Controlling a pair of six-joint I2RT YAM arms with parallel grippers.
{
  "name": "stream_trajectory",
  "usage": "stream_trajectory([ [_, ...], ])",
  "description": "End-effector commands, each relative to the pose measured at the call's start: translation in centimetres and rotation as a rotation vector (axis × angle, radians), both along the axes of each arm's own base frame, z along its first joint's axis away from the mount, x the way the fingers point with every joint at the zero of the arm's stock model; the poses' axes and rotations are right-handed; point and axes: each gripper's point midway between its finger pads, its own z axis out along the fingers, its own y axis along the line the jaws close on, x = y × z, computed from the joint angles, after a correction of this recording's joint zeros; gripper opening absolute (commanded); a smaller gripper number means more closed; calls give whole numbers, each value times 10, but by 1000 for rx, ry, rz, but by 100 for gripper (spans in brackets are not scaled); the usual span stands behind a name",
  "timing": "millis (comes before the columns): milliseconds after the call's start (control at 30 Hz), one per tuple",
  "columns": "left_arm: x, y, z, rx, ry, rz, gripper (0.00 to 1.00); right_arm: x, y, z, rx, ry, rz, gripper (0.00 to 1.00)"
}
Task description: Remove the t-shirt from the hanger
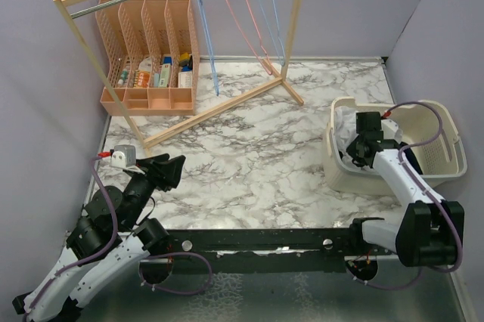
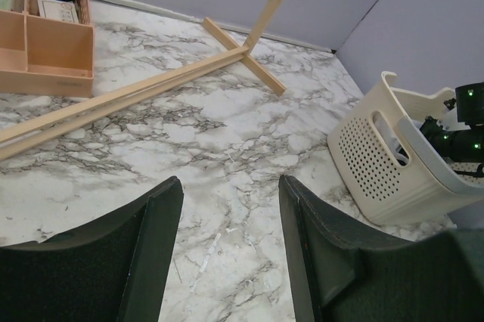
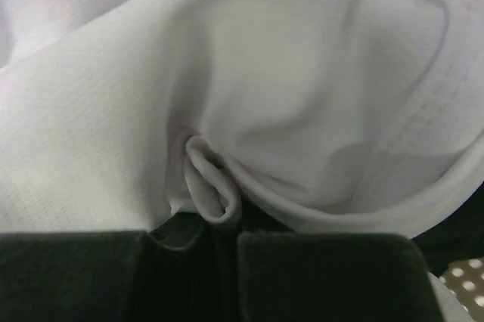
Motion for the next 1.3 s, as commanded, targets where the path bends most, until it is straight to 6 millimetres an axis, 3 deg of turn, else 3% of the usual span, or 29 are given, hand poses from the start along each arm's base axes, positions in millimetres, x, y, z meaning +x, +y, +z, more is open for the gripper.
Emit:
stream_trajectory([
  [0, -1, -2, 3, -9, -5, -11, 56, -22, -2, -40, 155, 81, -76, 4],
  [100, 0, -3, 2, -3, -1, -12, 56, -25, -12, -42, 181, 78, -116, 9],
  [233, 1, -5, 1, 4, 4, -17, 57, -16, -13, -20, 168, 48, -75, 30],
  [367, 1, -6, -1, 14, 11, -19, 58, -4, -11, 28, 153, -44, -2, 51],
  [500, 2, -7, -1, 19, 15, -19, 60, 2, -4, 91, 136, -205, 83, 68],
  [600, 3, -8, -2, 21, 17, -19, 62, 3, 5, 137, 122, -336, 171, 99],
  [700, 3, -8, -3, 26, 21, -19, 64, 2, 28, 177, 153, -454, 320, 100],
  [800, 4, -9, -4, 28, 25, -21, 70, -7, 89, 221, 249, -640, 717, 100],
  [900, 5, -12, -5, 38, 30, -25, 77, -58, 154, 255, 389, -846, 1202, 100],
  [933, 6, -13, -6, 41, 33, -26, 79, -72, 163, 259, 407, -892, 1278, 100],
  [1067, 8, -15, -9, 59, 52, -24, 82, -87, 159, 249, 338, -930, 1229, 100],
  [1167, 8, -15, -10, 61, 56, -21, 82, -95, 156, 253, 284, -961, 1210, 100],
  [1267, 9, -16, -11, 61, 56, -24, 82, -93, 153, 257, 280, -944, 1180, 100],
])
